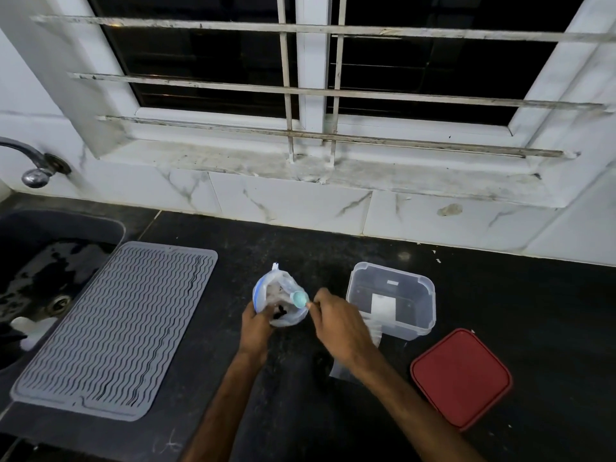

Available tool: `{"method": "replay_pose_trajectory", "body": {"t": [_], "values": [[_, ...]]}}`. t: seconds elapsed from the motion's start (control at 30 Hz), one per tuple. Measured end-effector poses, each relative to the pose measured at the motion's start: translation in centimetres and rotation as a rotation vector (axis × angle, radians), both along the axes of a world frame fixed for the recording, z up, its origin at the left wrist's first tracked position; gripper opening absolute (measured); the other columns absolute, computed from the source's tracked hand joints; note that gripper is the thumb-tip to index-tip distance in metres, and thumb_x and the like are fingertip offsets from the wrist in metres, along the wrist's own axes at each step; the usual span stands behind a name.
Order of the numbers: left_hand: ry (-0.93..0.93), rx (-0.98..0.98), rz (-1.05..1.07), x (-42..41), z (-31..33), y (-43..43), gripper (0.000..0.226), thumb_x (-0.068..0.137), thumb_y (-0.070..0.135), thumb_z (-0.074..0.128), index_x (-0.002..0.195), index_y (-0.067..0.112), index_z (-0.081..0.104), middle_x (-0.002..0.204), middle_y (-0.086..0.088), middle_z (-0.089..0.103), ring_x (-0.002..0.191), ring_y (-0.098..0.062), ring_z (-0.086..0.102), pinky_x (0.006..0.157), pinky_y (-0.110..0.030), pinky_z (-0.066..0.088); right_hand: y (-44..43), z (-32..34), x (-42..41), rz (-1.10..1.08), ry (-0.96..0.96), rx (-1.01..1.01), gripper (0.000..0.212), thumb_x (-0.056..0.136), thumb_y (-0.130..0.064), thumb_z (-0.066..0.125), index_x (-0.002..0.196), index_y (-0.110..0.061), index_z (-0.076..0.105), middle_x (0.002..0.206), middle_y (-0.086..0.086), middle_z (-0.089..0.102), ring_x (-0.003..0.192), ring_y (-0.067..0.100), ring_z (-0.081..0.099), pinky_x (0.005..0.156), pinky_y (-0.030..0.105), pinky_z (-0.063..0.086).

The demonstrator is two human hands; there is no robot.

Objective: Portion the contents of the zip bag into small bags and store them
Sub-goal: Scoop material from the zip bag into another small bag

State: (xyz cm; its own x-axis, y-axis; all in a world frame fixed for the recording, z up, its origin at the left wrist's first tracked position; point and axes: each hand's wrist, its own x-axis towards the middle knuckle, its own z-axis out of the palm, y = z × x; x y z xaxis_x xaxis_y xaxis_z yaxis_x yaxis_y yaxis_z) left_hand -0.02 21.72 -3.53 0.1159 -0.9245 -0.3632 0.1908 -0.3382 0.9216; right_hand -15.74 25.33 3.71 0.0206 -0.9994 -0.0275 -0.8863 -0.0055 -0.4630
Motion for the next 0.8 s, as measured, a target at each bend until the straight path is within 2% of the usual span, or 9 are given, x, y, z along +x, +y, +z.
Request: {"method": "replay_pose_trajectory", "body": {"t": [0.17,0.27,0.47,0.67,0.8], "values": [[-0.036,-0.039,0.028,-0.3,1.1,0.1,0.026,0.09,-0.006,0.052,0.108,0.001,0.068,0.1,-0.018,0.073,0.096,-0.032,0.07,0.079,-0.038,0.058,-0.3,-1.3,2.0,0.114,0.101,0.057,0.029,0.103,-0.031,0.042,0.121,-0.013,0.055,0.106,0.009,0.069,0.094,0.025,0.067,0.081,0.039,0.055],[-0.039,-0.061,0.038,-0.3,1.4,0.2,0.026,0.089,-0.008,0.052,0.104,0.004,0.069,0.099,-0.019,0.073,0.094,-0.032,0.07,0.08,-0.041,0.058,-0.4,-1.1,3.2,0.15,0.148,0.07,0.03,0.103,-0.028,0.044,0.125,-0.012,0.055,0.108,0.009,0.069,0.096,0.024,0.067,0.082,0.036,0.054],[-0.014,-0.072,0.041,-0.1,1.4,0.6,0.028,0.092,-0.005,0.054,0.117,0.003,0.065,0.107,-0.017,0.072,0.098,-0.028,0.071,0.084,-0.037,0.06,-1.5,-1.2,3.9,0.062,0.227,0.174,0.028,0.1,-0.021,0.052,0.125,-0.01,0.05,0.113,0.012,0.066,0.102,0.025,0.065,0.083,0.035,0.053],[0.025,-0.054,-0.007,0.1,1.7,1.0,0.027,0.092,-0.006,0.053,0.115,0.002,0.066,0.104,-0.021,0.072,0.099,-0.035,0.069,0.086,-0.045,0.057,-1.9,-2.0,4.2,0.082,0.223,0.176,0.03,0.1,-0.018,0.051,0.128,-0.01,0.049,0.117,0.013,0.064,0.107,0.028,0.064,0.084,0.036,0.052],[0.032,-0.029,-0.038,0.5,1.6,0.8,0.032,0.091,-0.006,0.051,0.117,0.006,0.067,0.108,-0.021,0.071,0.107,-0.041,0.065,0.096,-0.056,0.051,-1.9,-2.8,3.9,0.057,0.156,0.16,0.026,0.099,-0.019,0.051,0.123,-0.009,0.056,0.118,0.013,0.064,0.108,0.029,0.064,0.087,0.037,0.051]]}}
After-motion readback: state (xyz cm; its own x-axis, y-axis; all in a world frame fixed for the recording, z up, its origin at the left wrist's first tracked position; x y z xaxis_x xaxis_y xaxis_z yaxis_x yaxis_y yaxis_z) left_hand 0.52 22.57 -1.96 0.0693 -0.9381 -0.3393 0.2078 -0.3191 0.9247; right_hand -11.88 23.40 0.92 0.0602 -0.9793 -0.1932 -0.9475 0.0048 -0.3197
